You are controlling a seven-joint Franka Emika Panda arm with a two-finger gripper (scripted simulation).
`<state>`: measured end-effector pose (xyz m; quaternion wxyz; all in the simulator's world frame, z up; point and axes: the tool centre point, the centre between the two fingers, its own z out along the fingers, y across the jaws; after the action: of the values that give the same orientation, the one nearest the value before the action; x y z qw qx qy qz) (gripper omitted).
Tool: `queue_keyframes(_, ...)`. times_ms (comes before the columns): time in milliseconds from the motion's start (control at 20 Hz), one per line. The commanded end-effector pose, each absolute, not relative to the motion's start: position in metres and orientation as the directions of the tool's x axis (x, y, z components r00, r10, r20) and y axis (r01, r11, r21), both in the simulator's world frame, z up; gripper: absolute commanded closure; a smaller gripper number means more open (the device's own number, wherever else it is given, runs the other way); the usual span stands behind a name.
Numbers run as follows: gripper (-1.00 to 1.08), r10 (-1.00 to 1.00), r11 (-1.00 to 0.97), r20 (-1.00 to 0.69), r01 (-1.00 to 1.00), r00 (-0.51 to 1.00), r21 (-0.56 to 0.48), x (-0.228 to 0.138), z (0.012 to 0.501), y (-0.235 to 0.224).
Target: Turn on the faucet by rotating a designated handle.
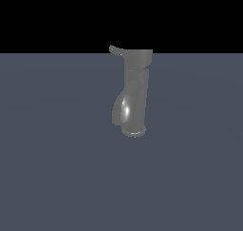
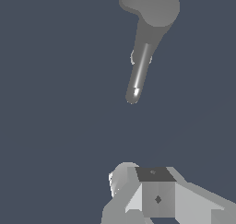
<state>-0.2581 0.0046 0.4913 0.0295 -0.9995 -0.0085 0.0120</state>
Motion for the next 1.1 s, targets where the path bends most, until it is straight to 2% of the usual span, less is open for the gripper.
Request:
queue_keyframes(0,1.08,0.018,-0.998,-0.023,0.016,1.0,-0.059,-0.258,0.491,0.005)
queue_keyframes(500,1.08,-0.039,-0.998,-0.025,-0.041,0.999,-0.058,-0.251,0.485,0.014)
queue_keyframes(1050,1.08,-0.234,-0.971,-0.028,-0.235,0.972,-0.052,-0.223,0.464,0.043)
